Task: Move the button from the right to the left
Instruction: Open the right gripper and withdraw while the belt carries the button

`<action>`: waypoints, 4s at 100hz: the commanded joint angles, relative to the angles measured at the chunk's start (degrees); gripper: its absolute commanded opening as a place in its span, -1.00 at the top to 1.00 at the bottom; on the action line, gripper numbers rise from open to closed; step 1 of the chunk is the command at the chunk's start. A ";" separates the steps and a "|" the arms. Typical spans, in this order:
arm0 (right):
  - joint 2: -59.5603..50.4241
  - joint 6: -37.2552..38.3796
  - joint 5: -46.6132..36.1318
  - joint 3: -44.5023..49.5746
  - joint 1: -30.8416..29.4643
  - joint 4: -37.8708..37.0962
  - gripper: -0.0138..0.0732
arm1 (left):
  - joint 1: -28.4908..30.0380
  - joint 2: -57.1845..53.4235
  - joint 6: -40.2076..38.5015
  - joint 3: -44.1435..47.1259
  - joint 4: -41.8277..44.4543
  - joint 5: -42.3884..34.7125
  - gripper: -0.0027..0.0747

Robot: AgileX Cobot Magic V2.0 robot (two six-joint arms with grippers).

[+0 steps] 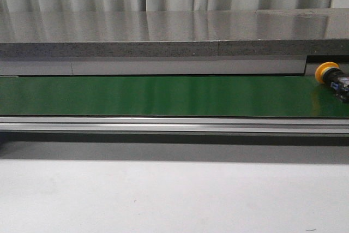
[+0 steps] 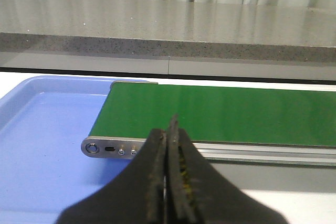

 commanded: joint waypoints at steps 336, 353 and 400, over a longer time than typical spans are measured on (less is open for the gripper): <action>-65.68 -0.18 -32.58 52.38 8.93 0.04 0.82 | -0.07 -1.83 -0.17 0.92 0.03 -11.31 0.98; -65.68 -0.18 -32.58 52.38 8.93 0.04 0.82 | -0.07 -1.83 -0.17 0.90 0.03 -11.42 0.98; -65.68 -0.18 -32.58 52.38 8.93 0.04 0.82 | -0.07 9.38 -0.01 -13.79 -0.30 0.58 0.98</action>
